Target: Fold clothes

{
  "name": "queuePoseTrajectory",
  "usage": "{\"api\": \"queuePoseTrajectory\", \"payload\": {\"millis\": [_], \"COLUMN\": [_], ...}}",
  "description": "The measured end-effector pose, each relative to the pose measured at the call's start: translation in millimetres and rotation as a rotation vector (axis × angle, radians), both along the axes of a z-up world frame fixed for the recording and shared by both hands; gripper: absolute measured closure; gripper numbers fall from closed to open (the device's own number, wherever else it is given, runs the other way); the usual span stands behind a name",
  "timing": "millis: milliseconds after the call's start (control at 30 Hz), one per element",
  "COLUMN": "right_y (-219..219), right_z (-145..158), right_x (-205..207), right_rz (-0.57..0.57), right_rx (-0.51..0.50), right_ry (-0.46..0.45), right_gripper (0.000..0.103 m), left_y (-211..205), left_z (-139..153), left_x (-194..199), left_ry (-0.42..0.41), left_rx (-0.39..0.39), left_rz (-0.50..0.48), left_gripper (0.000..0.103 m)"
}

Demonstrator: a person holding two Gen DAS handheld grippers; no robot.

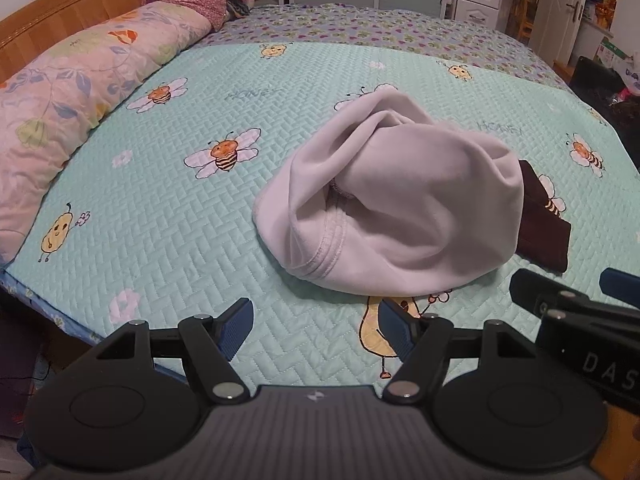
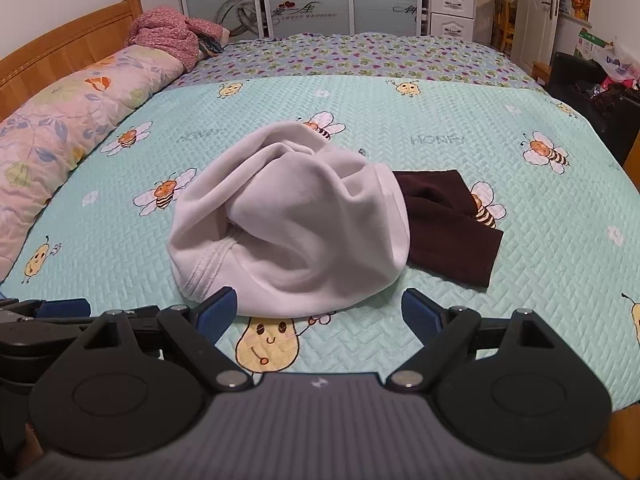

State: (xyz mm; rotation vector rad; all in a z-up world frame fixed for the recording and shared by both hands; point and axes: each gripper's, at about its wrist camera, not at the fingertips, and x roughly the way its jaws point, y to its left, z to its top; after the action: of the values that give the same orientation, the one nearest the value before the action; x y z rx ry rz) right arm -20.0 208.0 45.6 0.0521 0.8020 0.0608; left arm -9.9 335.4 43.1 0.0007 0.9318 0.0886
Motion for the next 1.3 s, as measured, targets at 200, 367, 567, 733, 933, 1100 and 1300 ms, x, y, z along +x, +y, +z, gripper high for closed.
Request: {"api": "queuePoseTrajectory", "payload": {"millis": [200, 367, 567, 733, 933, 1100, 1300], "right_y": [-3.1, -3.4, -7.0, -9.1, -6.0, -0.3, -3.5], "right_z": [-4.9, -11.7, -17.8, -24.2, -33.8, -42.2, -47.4], "right_x": [6.6, 12.4, 19.5, 31.0, 45.9, 59.0, 66.0], "right_rz": [-0.006, -0.008, -0.016, -0.023, -0.019, -0.016, -0.009], "right_rx": [0.000, -0.008, -0.019, -0.015, -0.039, -0.084, -0.070], "right_ry": [0.014, 0.036, 0.052, 0.075, 0.107, 0.157, 0.168], "right_gripper": [0.013, 0.013, 0.013, 0.013, 0.013, 0.013, 0.013], "left_y": [-3.8, -6.0, -10.8, -11.0, -8.9, -7.4, -7.6], "left_z": [-5.0, -10.9, -22.7, -30.9, -41.7, -47.6, -53.2], "left_x": [6.1, 11.4, 19.5, 27.9, 44.4, 56.4, 65.5], "left_ry": [0.011, 0.020, 0.046, 0.059, 0.084, 0.096, 0.099], "left_rx": [0.003, 0.008, 0.034, 0.040, 0.023, 0.013, 0.012], "left_rz": [-0.004, -0.005, -0.023, -0.026, -0.022, -0.017, -0.021], "left_gripper": [0.031, 0.031, 0.031, 0.031, 0.031, 0.031, 0.031]}}
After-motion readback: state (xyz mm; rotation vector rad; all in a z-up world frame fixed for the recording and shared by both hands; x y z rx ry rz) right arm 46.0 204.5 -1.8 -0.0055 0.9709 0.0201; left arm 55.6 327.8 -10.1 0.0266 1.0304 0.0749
